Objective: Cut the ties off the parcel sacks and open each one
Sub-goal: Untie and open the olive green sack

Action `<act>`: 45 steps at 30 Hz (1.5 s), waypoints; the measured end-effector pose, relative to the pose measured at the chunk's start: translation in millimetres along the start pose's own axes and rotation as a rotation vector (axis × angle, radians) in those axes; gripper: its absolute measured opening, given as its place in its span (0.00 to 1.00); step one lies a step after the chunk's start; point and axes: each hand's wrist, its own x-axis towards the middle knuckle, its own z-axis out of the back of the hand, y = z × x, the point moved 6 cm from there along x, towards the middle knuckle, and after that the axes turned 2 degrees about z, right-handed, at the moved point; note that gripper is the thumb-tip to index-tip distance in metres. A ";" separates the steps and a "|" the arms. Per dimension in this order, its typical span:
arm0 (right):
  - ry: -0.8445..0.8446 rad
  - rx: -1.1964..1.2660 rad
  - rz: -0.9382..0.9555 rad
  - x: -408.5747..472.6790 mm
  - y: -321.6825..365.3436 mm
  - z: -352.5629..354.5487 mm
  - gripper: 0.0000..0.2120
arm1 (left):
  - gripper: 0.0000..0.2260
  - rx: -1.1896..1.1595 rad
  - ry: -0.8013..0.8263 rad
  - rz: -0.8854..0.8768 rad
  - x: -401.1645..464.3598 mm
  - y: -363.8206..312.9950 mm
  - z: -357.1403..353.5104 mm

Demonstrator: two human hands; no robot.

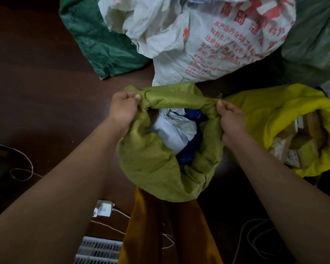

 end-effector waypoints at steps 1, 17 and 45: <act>-0.009 -0.142 0.063 0.9 3.2 0.0 0.07 | 0.12 -0.015 0.009 0.049 0.6 1.2 0.8; 0.553 -0.750 0.781 -38.5 33.8 -97.2 0.13 | 0.10 -0.036 0.034 0.070 -3.5 -2.8 9.8; 0.477 -0.805 0.972 -30.9 42.0 -100.2 0.08 | 0.12 -0.060 -0.104 -0.016 -12.1 28.9 13.9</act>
